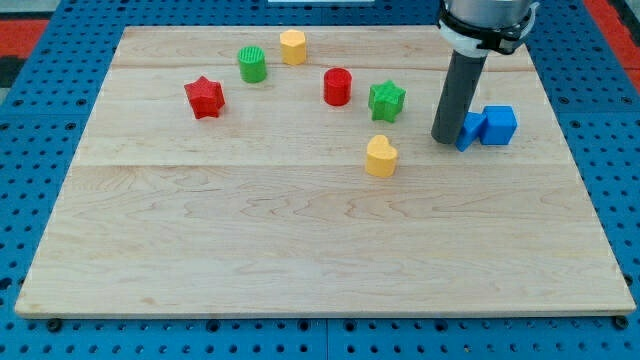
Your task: Move the green star diagonal to the left of the yellow heart
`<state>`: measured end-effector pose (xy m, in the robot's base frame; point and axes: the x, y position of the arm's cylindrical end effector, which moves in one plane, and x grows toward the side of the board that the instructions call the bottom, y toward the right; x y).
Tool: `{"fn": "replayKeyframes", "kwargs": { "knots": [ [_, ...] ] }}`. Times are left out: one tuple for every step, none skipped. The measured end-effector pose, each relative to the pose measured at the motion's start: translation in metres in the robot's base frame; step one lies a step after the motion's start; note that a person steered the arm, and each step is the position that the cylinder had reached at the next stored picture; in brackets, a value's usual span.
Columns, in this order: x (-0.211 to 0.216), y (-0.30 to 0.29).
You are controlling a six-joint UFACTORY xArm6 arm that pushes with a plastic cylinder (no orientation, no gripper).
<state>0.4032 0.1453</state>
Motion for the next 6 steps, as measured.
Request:
{"fn": "replayKeyframes", "kwargs": {
  "knots": [
    [-0.03,0.0],
    [-0.061,-0.008],
    [-0.066,-0.016],
    [-0.046,-0.073],
    [-0.043,-0.107],
    [-0.058,-0.092]
  ]
}}
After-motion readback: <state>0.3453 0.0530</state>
